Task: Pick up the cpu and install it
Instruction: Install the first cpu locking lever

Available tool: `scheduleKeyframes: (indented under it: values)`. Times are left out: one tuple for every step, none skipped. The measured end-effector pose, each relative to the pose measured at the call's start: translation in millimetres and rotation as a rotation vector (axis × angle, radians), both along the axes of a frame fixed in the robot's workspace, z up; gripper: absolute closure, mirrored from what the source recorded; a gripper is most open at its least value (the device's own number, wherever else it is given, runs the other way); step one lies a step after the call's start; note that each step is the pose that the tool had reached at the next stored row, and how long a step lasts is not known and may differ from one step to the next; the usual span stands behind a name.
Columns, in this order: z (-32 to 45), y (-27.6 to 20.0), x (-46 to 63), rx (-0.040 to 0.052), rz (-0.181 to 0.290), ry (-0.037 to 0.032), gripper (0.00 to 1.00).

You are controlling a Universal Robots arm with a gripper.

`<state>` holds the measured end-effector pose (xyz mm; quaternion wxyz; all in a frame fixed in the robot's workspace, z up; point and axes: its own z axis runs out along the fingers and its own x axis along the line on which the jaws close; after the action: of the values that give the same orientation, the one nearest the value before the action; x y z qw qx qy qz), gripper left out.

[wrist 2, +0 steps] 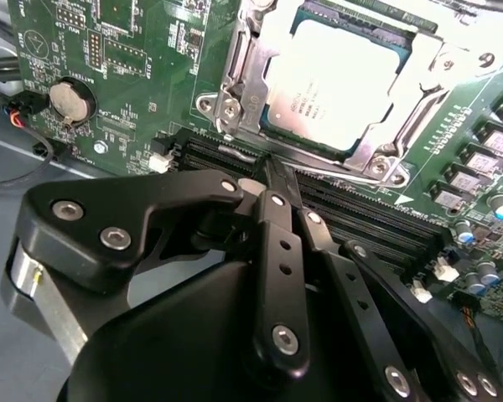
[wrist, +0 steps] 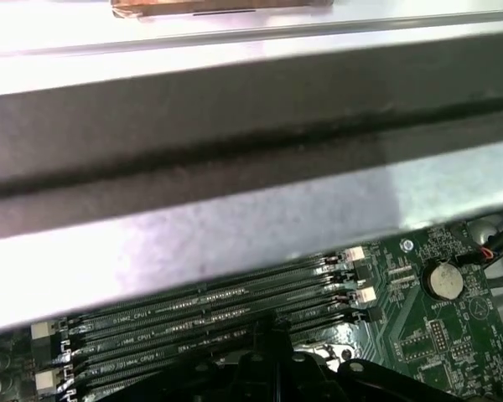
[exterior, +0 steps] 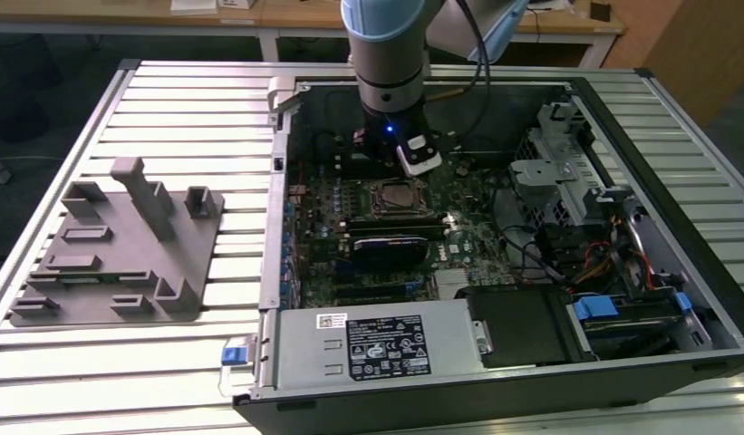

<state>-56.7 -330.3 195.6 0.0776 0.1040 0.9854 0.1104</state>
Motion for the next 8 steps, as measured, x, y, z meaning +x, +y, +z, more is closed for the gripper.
scheduleKeyframes:
  values:
    - [-0.1, 0.1, 0.1, -0.0013, 0.0, -0.0001, 0.89]
    - [-0.2, 0.1, 0.1, -0.0033, -0.001, -0.0001, 0.89]
    - [-0.3, 0.0, 0.1, -0.0048, -0.001, -0.0002, 0.89]
    - [-0.6, 0.1, 0.1, -0.0058, -0.001, -0.0003, 0.89]
    - [-0.9, 0.0, 0.1, -0.0064, -0.001, -0.0005, 0.89]
    - [-1.3, 0.0, 0.1, -0.0069, -0.001, -0.0006, 0.89]
    - [-1.7, 0.0, 0.1, -0.0071, -0.001, -0.0009, 0.89]
    - [-5.0, -1.1, 0.5, -0.0087, -0.002, -0.0022, 0.89]
